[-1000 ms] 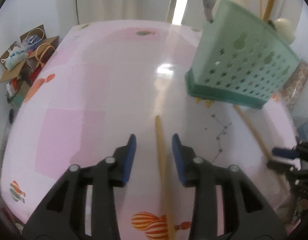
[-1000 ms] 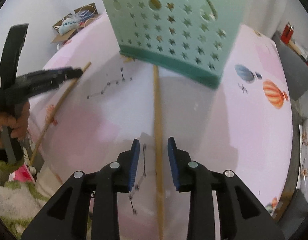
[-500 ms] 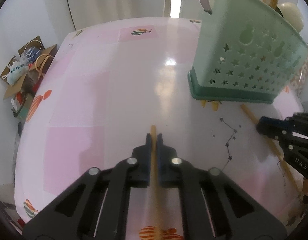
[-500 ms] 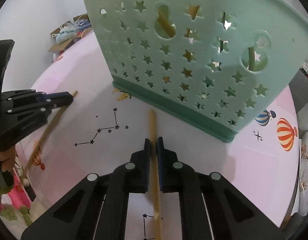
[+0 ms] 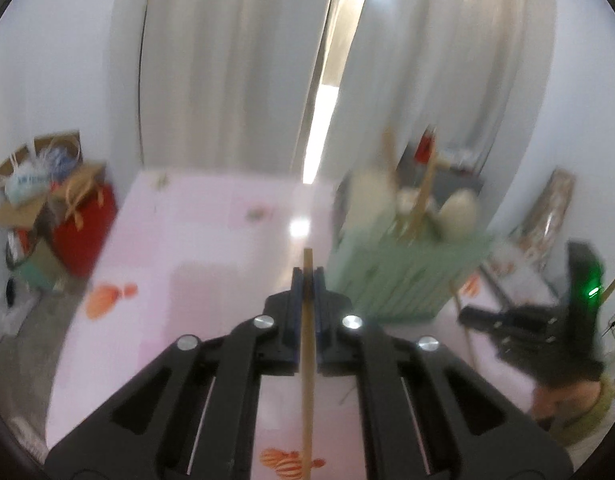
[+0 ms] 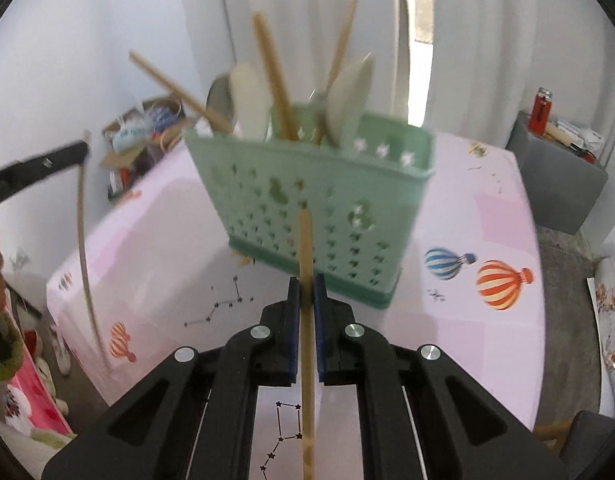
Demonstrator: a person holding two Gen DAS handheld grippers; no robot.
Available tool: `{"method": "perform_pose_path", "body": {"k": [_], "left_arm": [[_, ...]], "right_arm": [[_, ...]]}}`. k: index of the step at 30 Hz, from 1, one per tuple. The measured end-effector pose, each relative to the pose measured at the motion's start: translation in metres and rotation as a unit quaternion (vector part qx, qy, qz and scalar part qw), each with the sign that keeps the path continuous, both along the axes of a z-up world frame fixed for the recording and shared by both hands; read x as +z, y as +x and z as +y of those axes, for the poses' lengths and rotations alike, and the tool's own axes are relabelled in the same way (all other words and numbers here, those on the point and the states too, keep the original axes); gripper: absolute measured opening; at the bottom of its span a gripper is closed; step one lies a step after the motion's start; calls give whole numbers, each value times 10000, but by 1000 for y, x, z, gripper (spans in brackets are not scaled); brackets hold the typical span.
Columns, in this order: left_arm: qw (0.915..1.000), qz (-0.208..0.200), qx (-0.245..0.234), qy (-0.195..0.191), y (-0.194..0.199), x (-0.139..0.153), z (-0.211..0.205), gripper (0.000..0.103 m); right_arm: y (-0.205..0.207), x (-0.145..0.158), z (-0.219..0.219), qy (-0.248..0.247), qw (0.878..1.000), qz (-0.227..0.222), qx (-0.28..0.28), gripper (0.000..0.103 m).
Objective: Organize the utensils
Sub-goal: 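Lift the chopsticks upright with both tools and raise them above the holder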
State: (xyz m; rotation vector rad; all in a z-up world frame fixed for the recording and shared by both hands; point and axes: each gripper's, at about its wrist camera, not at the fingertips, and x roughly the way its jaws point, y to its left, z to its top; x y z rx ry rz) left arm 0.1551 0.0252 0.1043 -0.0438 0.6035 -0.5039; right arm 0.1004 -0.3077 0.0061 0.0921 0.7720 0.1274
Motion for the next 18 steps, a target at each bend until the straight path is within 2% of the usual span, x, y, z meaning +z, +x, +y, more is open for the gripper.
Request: {"method": "perform_pose_path", "body": {"k": [3, 5, 8, 13, 18], "left_arm": [[9982, -418, -189, -398, -13, 37, 2, 3], [9940, -705, -394, -734, -23, 63, -1, 3], [9824, -1234, -738, -1191, -32, 102, -10, 3], [9679, -1909, -916, -1355, -35, 141, -45, 3], [9680, -1950, -887, -1305, -22, 142, -84, 3]], "right_arm": [[-5, 13, -14, 221, 9995, -174, -133, 7], [-7, 17, -19, 316, 9990, -258, -205, 7], [-9, 21, -24, 426, 9981, -338, -298, 7], [-10, 22, -29, 531, 9973, -367, -339, 7], [-15, 23, -33, 591, 9967, -436, -345, 7]]}}
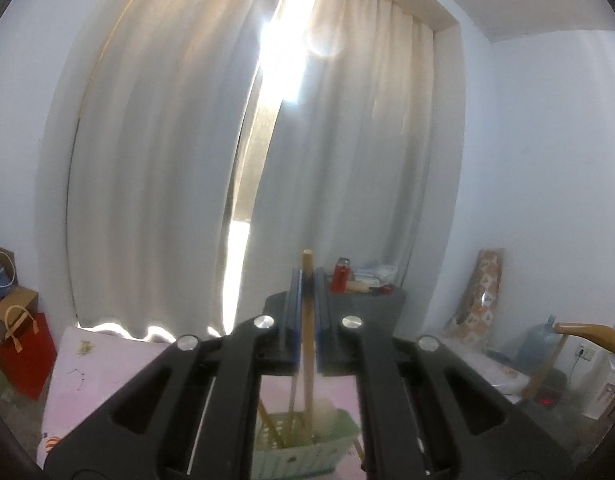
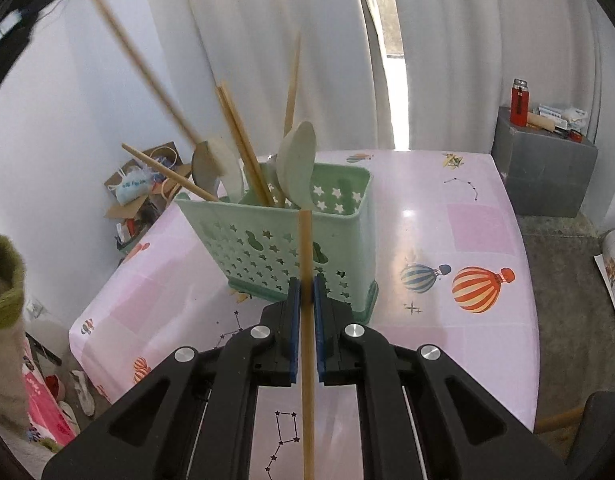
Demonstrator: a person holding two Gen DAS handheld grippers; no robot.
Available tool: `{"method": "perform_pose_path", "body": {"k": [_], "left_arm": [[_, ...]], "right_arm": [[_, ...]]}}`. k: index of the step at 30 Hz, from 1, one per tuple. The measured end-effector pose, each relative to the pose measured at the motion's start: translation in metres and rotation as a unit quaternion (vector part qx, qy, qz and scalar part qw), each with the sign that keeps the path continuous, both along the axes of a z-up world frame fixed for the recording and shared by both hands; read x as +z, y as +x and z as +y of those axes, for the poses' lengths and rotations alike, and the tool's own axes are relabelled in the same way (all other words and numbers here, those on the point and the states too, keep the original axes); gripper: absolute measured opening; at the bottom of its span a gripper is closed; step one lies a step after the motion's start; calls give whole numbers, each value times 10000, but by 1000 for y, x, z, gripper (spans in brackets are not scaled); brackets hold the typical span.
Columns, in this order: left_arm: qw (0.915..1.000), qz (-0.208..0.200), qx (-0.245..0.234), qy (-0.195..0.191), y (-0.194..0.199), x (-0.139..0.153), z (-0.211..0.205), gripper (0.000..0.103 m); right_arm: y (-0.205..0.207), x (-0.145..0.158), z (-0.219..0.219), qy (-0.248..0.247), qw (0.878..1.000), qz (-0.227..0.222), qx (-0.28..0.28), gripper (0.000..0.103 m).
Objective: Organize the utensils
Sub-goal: 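Lift the chopsticks upright with both tools and raise them above the holder, then open the left tool to drop its chopstick into the holder while the right tool lowers its chopstick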
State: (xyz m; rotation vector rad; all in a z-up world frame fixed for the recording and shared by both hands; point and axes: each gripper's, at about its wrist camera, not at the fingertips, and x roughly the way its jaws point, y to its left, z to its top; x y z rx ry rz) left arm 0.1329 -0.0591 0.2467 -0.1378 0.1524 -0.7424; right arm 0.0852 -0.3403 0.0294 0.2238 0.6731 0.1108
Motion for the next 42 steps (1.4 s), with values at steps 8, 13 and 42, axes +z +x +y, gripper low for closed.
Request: {"method": "perform_pose_path", "body": {"k": [8, 13, 42], "left_arm": [[9975, 341, 471, 402, 38, -49, -43, 3], [9958, 376, 567, 615, 61, -85, -57, 3], [9928, 511, 986, 446, 21, -96, 31, 76]], "right_arm": [[-3, 2, -6, 71, 10000, -47, -5, 7], [-4, 2, -7, 123, 9999, -42, -2, 7], [2, 124, -24, 261, 9827, -1828, 139, 7]]}}
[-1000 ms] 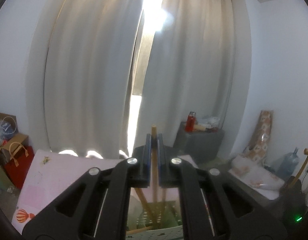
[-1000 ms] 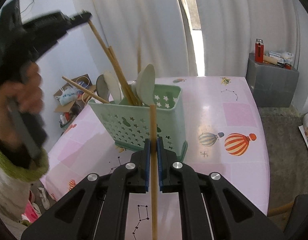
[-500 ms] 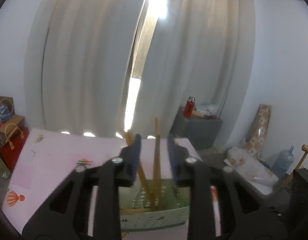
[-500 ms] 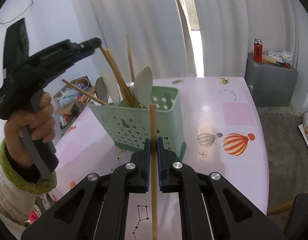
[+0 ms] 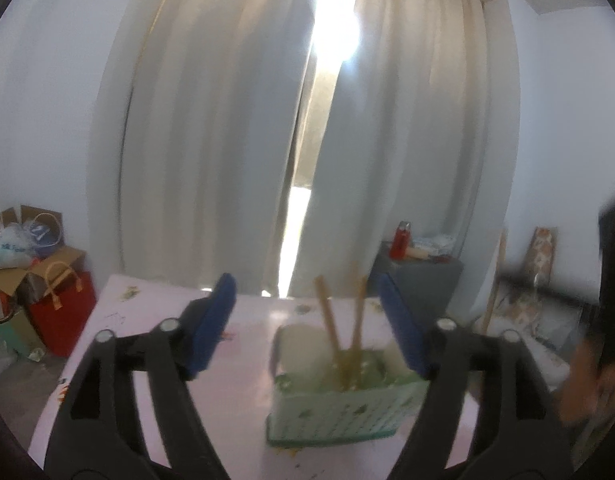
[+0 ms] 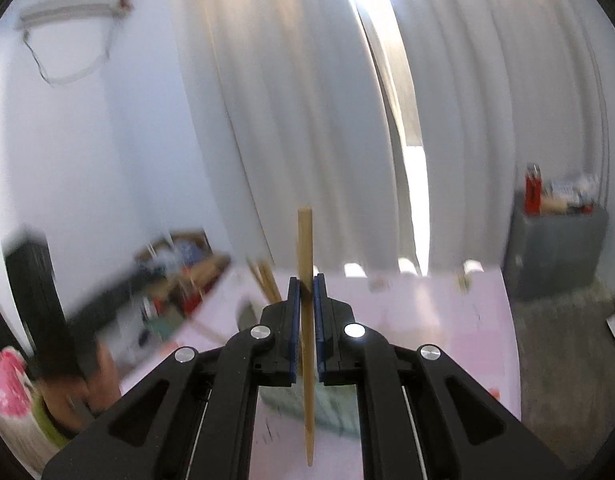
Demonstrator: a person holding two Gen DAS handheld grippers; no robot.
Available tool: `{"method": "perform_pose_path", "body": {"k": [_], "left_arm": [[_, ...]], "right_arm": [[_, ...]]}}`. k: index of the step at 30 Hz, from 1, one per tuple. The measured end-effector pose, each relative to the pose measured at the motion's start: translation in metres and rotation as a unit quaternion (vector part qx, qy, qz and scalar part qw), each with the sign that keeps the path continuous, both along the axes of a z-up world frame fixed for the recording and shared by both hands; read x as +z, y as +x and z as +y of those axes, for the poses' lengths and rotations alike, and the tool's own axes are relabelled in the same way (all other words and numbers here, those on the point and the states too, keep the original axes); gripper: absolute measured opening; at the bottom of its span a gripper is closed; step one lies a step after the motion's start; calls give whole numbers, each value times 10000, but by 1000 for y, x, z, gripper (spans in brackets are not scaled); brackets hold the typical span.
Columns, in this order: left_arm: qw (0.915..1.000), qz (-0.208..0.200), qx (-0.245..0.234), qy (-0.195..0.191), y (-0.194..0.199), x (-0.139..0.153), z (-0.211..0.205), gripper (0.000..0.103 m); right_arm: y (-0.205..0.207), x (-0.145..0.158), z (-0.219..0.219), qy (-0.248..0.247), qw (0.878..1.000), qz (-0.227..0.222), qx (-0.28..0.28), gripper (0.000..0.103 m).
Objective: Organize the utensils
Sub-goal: 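Open the left tool to drop its chopstick into the holder while the right tool lowers its chopstick, then open the right tool over the holder to release its chopstick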
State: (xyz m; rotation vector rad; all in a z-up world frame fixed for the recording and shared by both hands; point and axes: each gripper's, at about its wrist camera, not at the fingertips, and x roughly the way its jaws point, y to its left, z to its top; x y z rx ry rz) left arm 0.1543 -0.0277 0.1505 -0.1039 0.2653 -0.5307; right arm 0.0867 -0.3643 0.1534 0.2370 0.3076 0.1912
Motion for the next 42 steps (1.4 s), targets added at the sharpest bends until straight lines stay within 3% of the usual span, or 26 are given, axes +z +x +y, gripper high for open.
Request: {"method": "perform_pose_path", "body": {"k": [6, 11, 17, 22, 23, 26, 31, 35, 38, 42], "left_arm": [[9987, 316, 152, 362, -12, -28, 18, 84], [9958, 665, 389, 486, -19, -53, 31, 88], [9935, 773, 618, 560, -26, -63, 40, 92], [9914, 853, 767, 626, -25, -71, 36, 93], [9911, 863, 785, 635, -25, -72, 35, 94], [9896, 944, 832, 693, -24, -76, 32, 94], [9849, 1099, 1056, 820, -18, -82, 28, 94], [9810, 1195, 1215, 924, -14, -85, 24, 94], [9791, 1233, 1242, 1034, -13, -86, 20, 94], [9715, 1231, 1411, 1455, -10, -89, 9, 94]], "right_arm": [[16, 42, 2, 201, 9965, -803, 92, 7], [39, 42, 17, 200, 9942, -1051, 118, 7], [70, 1, 32, -70, 9972, -748, -6, 7], [94, -55, 38, -281, 9993, 229, 25, 8], [93, -63, 37, -322, 9986, 410, 22, 11], [83, -62, 29, -241, 9987, 454, -38, 43], [35, -39, 9, -108, 9997, -40, -213, 58], [2, -40, 12, -244, 9990, -12, -379, 73], [-14, -60, 20, -664, 9944, 334, -755, 88], [-4, -107, 43, -1080, 9762, 1384, -1275, 96]]}}
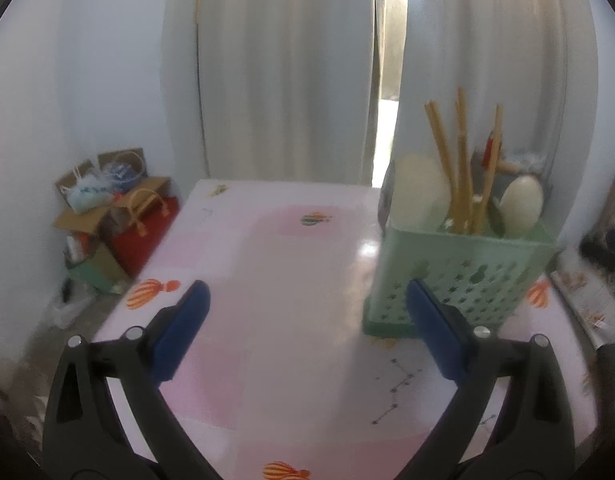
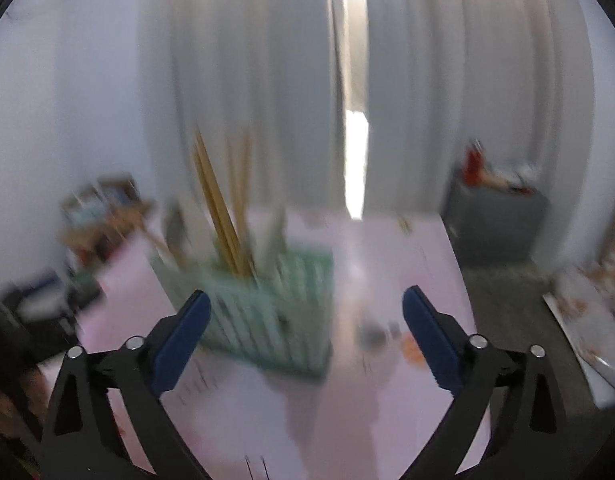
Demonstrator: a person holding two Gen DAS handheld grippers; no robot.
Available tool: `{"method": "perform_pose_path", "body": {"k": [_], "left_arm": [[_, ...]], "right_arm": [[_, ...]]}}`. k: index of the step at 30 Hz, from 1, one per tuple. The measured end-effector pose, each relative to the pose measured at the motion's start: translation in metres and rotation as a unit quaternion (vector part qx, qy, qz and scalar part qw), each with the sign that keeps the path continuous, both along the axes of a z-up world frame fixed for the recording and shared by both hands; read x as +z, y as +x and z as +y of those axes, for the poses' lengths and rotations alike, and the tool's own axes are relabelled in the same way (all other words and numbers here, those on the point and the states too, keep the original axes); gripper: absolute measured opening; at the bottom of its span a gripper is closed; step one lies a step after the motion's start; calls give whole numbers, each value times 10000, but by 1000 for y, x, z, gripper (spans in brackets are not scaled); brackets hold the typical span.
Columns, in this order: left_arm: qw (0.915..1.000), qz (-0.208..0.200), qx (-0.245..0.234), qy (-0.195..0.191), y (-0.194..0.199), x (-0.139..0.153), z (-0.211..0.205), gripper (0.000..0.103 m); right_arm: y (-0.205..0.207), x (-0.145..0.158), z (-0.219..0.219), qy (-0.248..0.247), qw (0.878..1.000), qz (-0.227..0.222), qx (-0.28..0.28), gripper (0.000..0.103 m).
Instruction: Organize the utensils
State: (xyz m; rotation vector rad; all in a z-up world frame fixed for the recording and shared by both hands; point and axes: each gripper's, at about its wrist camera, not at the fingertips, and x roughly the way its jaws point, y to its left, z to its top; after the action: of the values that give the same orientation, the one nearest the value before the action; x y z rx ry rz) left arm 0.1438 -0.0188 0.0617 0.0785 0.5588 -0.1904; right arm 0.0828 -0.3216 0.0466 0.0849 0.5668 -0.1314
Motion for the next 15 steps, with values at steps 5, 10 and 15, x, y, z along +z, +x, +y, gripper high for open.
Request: {"method": "perform_pose_path", "body": {"k": [5, 10, 15], "left_arm": [[9997, 166, 145, -67, 3, -2, -2, 94], [9995, 94, 257, 156, 2, 0, -7, 94], [9987, 151, 294, 395, -1, -1, -12, 94]], "right_arm": [[7, -38, 12, -33, 9959, 832, -351, 96], [3, -45, 8, -4, 9932, 956, -671, 96], [5, -39, -2, -199, 9897, 957, -1046, 96]]}}
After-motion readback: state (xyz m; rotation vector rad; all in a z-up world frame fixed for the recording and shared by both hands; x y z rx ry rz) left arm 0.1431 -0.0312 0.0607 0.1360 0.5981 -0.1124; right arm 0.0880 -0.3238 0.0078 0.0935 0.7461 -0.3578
